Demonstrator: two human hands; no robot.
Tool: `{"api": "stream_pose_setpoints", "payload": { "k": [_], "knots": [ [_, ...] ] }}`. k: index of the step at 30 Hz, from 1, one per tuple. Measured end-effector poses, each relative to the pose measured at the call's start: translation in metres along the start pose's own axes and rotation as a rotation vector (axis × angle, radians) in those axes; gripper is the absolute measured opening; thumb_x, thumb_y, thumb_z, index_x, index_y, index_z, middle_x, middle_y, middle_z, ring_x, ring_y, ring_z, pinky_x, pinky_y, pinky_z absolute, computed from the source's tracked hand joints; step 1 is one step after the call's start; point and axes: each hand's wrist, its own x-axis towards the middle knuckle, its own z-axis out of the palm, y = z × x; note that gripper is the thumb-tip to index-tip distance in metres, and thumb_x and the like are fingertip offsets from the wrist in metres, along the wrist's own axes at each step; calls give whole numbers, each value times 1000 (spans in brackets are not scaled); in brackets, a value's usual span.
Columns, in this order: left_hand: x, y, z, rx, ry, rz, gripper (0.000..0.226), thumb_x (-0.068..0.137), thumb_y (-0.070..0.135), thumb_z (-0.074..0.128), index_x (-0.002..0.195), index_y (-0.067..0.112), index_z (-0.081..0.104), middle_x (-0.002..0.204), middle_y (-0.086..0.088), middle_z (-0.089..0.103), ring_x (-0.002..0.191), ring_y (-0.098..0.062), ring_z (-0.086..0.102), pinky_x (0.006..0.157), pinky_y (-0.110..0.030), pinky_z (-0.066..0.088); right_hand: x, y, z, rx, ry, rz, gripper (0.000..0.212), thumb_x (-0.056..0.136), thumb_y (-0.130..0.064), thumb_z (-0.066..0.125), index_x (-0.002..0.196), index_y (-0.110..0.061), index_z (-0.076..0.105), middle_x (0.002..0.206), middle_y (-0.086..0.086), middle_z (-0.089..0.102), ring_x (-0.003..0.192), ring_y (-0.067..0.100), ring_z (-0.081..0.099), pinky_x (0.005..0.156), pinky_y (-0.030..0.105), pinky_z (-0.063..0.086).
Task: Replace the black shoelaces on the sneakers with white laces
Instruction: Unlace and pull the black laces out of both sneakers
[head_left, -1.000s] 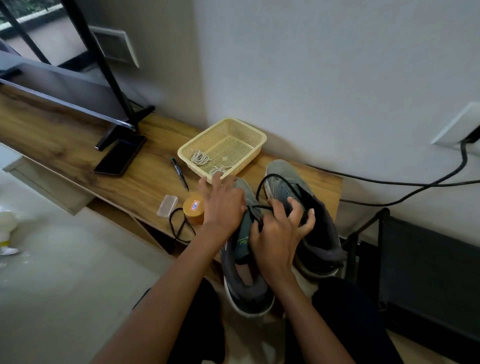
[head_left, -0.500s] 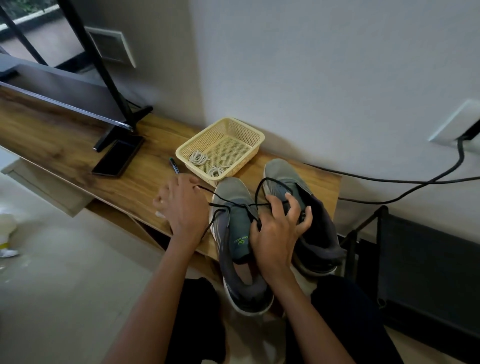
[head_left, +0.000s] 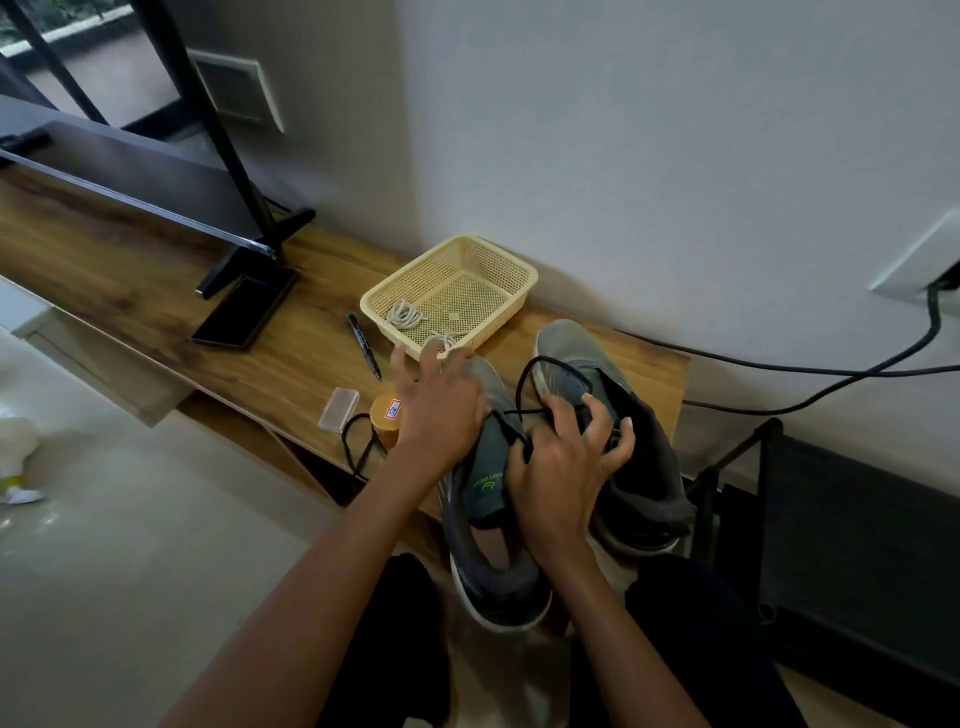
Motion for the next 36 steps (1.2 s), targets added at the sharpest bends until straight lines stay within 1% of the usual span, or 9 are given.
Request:
{"api": "stream_pose_setpoints", "payload": {
  "k": [3, 6, 9, 11, 14, 18, 26, 32, 36],
  "knots": [
    [-4, -19, 6, 10, 72, -102, 28, 96, 32, 42, 111, 19, 61, 144, -1, 35, 136, -27, 21, 110, -64, 5, 0, 0, 0, -8, 12, 14, 6, 67, -10, 74, 67, -9, 68, 107, 4, 63, 117, 31, 39, 104, 57, 15],
    [-11, -47, 9, -283, 209, -469, 25, 97, 26, 42, 112, 11, 56, 133, -12, 44, 126, -29, 34, 105, -60, 21, 0, 2, 0, -7, 22, 22, 6, 68, -11, 74, 71, -9, 69, 107, 4, 63, 116, 31, 38, 104, 57, 15],
    [-18, -58, 2, -338, 266, -735, 27, 95, 26, 48, 116, 11, 55, 130, -14, 48, 125, -32, 38, 107, -52, 24, -1, 2, 0, 16, 16, 7, 8, 66, -11, 75, 71, -8, 69, 107, 5, 62, 117, 30, 38, 103, 60, 17],
    [-20, -47, -3, -375, 254, -662, 23, 92, 24, 52, 113, 17, 59, 130, -8, 49, 127, -28, 36, 106, -47, 20, -1, 1, 0, 23, 6, 9, 10, 64, -10, 76, 70, -7, 69, 107, 5, 63, 117, 30, 37, 102, 62, 21],
    [-18, -22, -2, -395, 236, -374, 28, 87, 30, 59, 115, 25, 58, 138, -2, 43, 132, -24, 29, 108, -50, 21, -1, 1, 1, 36, 7, 13, 11, 63, -9, 76, 72, -6, 69, 106, 6, 64, 116, 31, 37, 101, 63, 22],
    [-11, 6, 1, -256, 49, -115, 17, 83, 40, 64, 100, 35, 66, 147, 5, 33, 141, -24, 12, 113, -52, 6, -1, 2, 3, 46, 16, 3, 11, 65, -7, 75, 74, -5, 70, 109, 6, 64, 118, 32, 36, 102, 60, 17],
    [0, -6, 5, -84, 1, -123, 23, 94, 31, 46, 103, 22, 65, 144, 2, 37, 137, -25, 20, 112, -53, 7, 0, 2, 3, 10, 2, 21, 10, 65, -9, 74, 75, -8, 70, 109, 2, 63, 120, 32, 36, 104, 56, 13],
    [-18, -50, 7, -241, 159, -562, 24, 95, 30, 48, 109, 19, 63, 136, -8, 45, 130, -29, 33, 111, -54, 11, 0, 0, 2, 16, -14, 5, 8, 67, -12, 75, 67, -9, 68, 106, 2, 64, 119, 31, 38, 103, 63, 20],
    [-17, -28, 10, -415, 251, -568, 17, 90, 27, 54, 102, 19, 63, 133, -6, 45, 128, -26, 35, 110, -52, 9, -1, 1, 4, 40, -1, 10, 8, 65, -10, 76, 66, -8, 68, 106, 2, 64, 119, 29, 37, 103, 61, 17]
  ]
}}
